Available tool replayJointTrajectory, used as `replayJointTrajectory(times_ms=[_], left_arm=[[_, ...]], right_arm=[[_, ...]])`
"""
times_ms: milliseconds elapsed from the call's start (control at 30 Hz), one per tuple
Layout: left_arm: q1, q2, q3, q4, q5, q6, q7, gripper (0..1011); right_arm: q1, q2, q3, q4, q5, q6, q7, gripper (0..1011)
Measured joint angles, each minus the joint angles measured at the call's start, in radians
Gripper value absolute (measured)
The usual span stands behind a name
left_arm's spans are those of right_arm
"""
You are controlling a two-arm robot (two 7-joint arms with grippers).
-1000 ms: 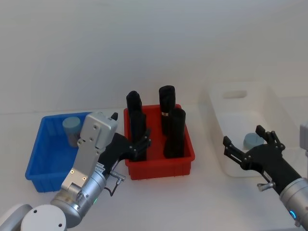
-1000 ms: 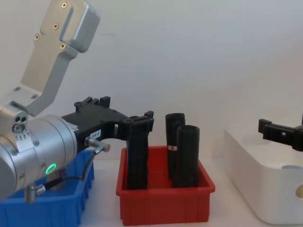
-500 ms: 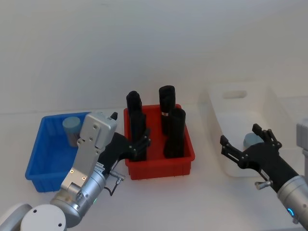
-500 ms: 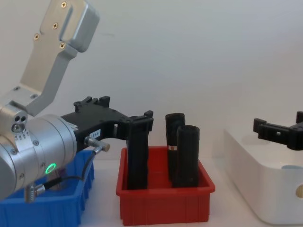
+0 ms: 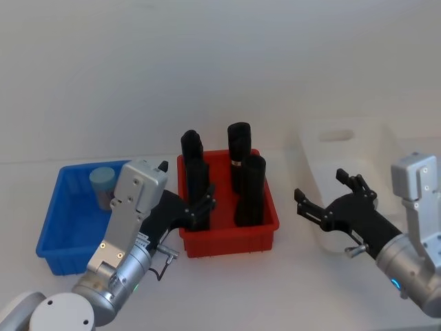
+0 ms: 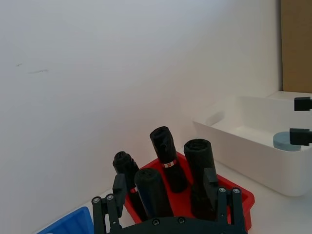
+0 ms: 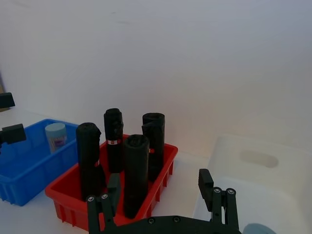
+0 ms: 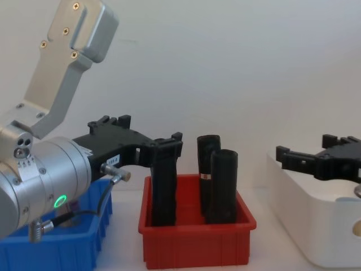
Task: Pick the cotton swabs from the blue box and place them into the white box.
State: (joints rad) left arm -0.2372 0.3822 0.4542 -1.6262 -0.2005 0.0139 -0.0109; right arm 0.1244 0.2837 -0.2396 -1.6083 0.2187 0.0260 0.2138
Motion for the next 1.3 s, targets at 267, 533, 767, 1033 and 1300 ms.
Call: replayJointTrajectory(times_ms=[267, 533, 767, 1033, 1300], left_arm=[[0.0, 0.0, 0.0, 0.0, 0.0, 0.0, 0.0, 1004], [0.0, 0.0, 0.0, 0.0, 0.0, 0.0, 0.0, 1004], [0.0, 0.0, 0.0, 0.0, 0.0, 0.0, 0.0, 1004], [0.0, 0.0, 0.0, 0.0, 0.0, 0.0, 0.0, 1004], [0.0, 0.0, 0.0, 0.0, 0.0, 0.0, 0.0, 1004]], right_arm=[[0.1, -0.039, -0.007, 0.138, -0.043, -0.029, 0.069, 1002], [0.205, -0.082, -0.02, 0.293, -0.081, -0.071, 0.128, 1002], [0.297, -0.122, -0.034, 0.437, -0.112, -0.116, 0.163, 1002], [0.406, -0.17, -0.051, 0.624, -0.139, -0.183, 0.194, 1002], [0.506, -0.215, -0.068, 0.805, -0.15, -0.247, 0.216, 1002]])
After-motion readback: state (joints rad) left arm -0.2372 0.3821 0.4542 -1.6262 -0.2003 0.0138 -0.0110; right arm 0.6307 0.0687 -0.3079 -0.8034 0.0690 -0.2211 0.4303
